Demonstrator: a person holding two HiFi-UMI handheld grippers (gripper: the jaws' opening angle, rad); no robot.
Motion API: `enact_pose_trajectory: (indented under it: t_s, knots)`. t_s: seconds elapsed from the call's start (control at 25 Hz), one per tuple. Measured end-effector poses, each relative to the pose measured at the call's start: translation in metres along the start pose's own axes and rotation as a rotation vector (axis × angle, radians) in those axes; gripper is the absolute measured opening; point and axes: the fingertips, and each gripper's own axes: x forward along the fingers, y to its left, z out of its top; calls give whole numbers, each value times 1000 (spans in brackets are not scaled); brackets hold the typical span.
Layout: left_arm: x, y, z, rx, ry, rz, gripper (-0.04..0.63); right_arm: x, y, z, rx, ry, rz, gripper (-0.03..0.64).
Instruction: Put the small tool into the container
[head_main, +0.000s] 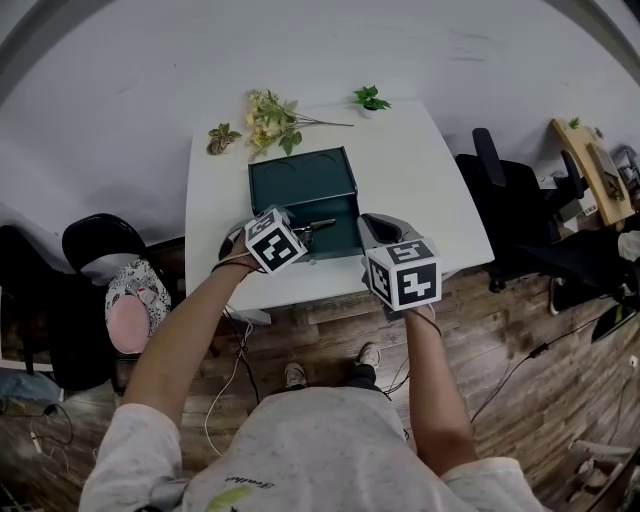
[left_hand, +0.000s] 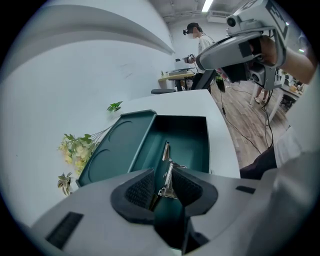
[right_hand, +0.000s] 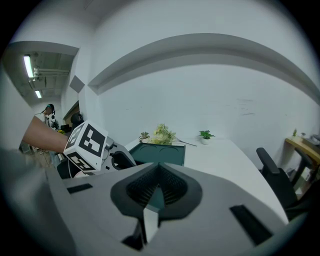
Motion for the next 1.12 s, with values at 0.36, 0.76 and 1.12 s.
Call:
enact_pose_trajectory:
  t_s: [0.36, 0.76, 1.12]
  knots:
    - [-4, -7, -9, 7, -18, -28, 112, 1, 9, -3, 15, 2, -21, 5]
    - [-6, -21, -18, 1, -45, -69, 118, 0, 13, -7, 13, 14, -41, 5]
    - [-21, -13, -14, -141, -139, -36, 103, 12, 11, -4, 1, 21, -12, 5]
